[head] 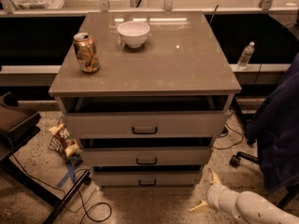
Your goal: Open bottom drawer
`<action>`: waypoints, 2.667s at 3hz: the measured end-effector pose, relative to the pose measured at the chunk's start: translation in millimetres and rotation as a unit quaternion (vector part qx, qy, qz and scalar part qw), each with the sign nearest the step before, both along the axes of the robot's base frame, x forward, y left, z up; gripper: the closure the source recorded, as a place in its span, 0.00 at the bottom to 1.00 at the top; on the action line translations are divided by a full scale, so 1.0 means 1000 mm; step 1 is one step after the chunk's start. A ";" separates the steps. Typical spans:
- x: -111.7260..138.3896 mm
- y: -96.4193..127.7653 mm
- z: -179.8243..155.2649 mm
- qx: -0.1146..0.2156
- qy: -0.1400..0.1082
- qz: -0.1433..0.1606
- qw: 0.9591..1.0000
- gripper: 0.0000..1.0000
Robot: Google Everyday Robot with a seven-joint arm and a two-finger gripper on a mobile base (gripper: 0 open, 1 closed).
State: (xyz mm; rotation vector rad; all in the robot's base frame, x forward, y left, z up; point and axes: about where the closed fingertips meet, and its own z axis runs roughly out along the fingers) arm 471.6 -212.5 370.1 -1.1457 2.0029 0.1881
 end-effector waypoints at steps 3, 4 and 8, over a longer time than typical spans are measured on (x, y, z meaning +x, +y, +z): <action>0.026 0.071 -0.053 -0.007 0.001 0.077 0.997 0.00; 0.045 0.093 -0.099 -0.010 0.017 0.104 0.994 0.00; 0.084 0.092 -0.145 -0.046 0.032 0.106 0.993 0.00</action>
Offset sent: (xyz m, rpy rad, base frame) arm 0.0247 0.0906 -0.0564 0.0028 -0.0092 0.1918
